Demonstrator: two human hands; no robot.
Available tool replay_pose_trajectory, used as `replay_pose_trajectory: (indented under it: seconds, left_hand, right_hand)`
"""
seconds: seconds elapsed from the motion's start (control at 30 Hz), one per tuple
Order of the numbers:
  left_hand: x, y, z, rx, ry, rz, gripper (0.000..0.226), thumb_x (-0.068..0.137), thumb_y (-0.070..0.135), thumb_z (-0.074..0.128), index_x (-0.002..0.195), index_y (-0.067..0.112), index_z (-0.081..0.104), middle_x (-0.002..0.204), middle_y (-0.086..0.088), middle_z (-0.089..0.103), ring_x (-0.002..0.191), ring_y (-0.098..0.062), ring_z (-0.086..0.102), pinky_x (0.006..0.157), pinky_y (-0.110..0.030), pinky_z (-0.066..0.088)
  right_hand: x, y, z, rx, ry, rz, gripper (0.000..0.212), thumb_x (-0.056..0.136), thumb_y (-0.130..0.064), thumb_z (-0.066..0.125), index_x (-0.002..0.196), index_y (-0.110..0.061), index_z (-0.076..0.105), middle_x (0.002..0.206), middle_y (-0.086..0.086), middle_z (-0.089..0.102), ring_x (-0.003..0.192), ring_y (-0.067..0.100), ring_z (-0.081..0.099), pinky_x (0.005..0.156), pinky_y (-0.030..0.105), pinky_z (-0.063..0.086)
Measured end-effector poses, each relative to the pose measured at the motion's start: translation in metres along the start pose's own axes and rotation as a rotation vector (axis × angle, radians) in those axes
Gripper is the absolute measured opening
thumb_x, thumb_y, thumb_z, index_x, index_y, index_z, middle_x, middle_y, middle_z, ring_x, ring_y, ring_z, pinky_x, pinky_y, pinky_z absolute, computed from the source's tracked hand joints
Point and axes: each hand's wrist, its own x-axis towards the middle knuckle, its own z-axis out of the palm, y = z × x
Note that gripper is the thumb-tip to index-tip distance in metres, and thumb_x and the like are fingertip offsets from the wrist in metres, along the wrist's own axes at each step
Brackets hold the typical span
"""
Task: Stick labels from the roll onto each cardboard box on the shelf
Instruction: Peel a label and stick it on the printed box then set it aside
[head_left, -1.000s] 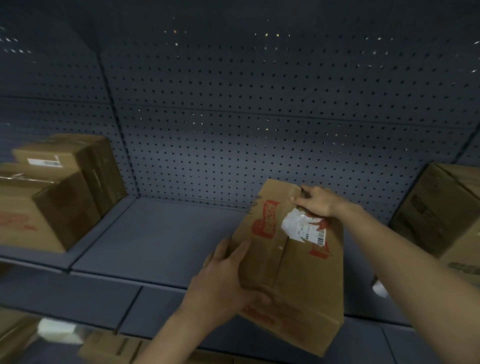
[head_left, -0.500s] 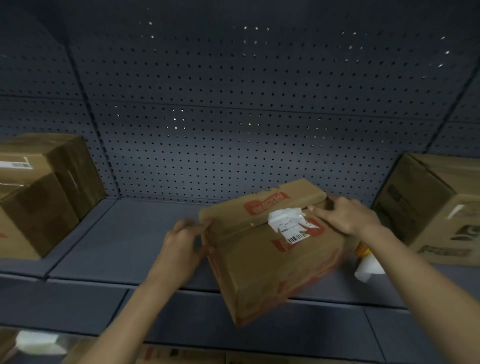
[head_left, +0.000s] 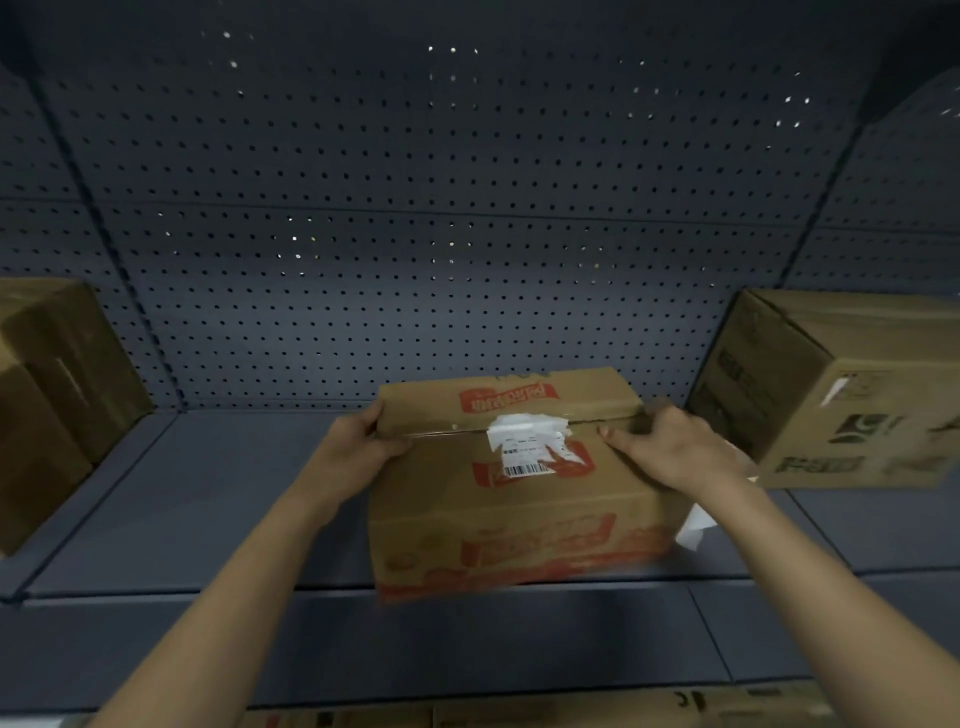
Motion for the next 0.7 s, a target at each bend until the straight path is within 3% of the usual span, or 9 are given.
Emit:
replay_pose_trajectory:
  seconds: [0.13, 0.23, 0.33, 0.43, 0.53, 0.7]
  left_hand:
    - [0.014, 0.001, -0.005, 0.011, 0.041, 0.016, 0.037, 0.097, 0.003, 0.055, 0.092, 0.039, 0.060, 0.101, 0.004, 0.068, 0.096, -0.016, 0.064, 0.091, -0.037, 0.052]
    - [0.023, 0.000, -0.008, 0.037, 0.056, 0.046, 0.032, 0.098, 0.004, 0.054, 0.094, 0.035, 0.062, 0.100, 0.003, 0.069, 0.092, -0.015, 0.064, 0.078, -0.030, 0.051]
    - [0.032, -0.002, -0.011, 0.081, 0.124, 0.077, 0.033, 0.098, 0.007, 0.055, 0.086, 0.036, 0.062, 0.092, 0.003, 0.068, 0.086, -0.015, 0.064, 0.066, -0.023, 0.048]
    - [0.038, -0.001, -0.013, 0.120, 0.160, 0.073, 0.029, 0.098, 0.010, 0.057, 0.083, 0.033, 0.063, 0.092, -0.010, 0.071, 0.083, -0.025, 0.066, 0.074, -0.034, 0.053]
    - [0.045, -0.003, -0.013, 0.150, 0.188, 0.073, 0.019, 0.098, 0.014, 0.057, 0.090, 0.029, 0.067, 0.097, -0.013, 0.072, 0.088, -0.031, 0.067, 0.083, -0.043, 0.054]
    - [0.050, -0.005, -0.009, 0.172, 0.188, 0.069, 0.020, 0.099, 0.016, 0.056, 0.114, 0.013, 0.069, 0.099, -0.006, 0.071, 0.093, -0.027, 0.066, 0.086, -0.038, 0.052]
  right_hand:
    - [-0.007, 0.003, 0.001, 0.207, 0.001, -0.056, 0.058, 0.085, -0.054, 0.066, 0.130, -0.020, 0.057, 0.124, 0.006, 0.064, 0.119, 0.031, 0.057, 0.097, 0.041, 0.048]
    - [-0.011, 0.007, 0.009, 0.351, 0.044, -0.064, 0.065, 0.081, -0.049, 0.074, 0.134, -0.017, 0.055, 0.106, -0.001, 0.064, 0.112, 0.025, 0.061, 0.092, 0.035, 0.049]
    - [-0.010, 0.008, 0.019, 0.446, 0.079, -0.048, 0.059, 0.077, -0.050, 0.079, 0.124, -0.021, 0.059, 0.099, -0.003, 0.068, 0.102, 0.022, 0.066, 0.084, 0.032, 0.050]
    - [-0.004, 0.004, 0.024, 0.486, 0.101, -0.061, 0.045, 0.075, -0.049, 0.080, 0.108, -0.027, 0.058, 0.098, -0.001, 0.072, 0.097, 0.021, 0.068, 0.085, 0.035, 0.053]
    - [0.002, 0.001, 0.025, 0.508, 0.113, -0.081, 0.042, 0.076, -0.050, 0.080, 0.108, -0.029, 0.062, 0.098, -0.004, 0.072, 0.097, 0.019, 0.068, 0.087, 0.037, 0.054]
    - [0.011, 0.000, 0.023, 0.547, 0.101, -0.077, 0.042, 0.078, -0.048, 0.079, 0.111, -0.029, 0.063, 0.096, -0.006, 0.071, 0.098, 0.019, 0.069, 0.090, 0.040, 0.055]
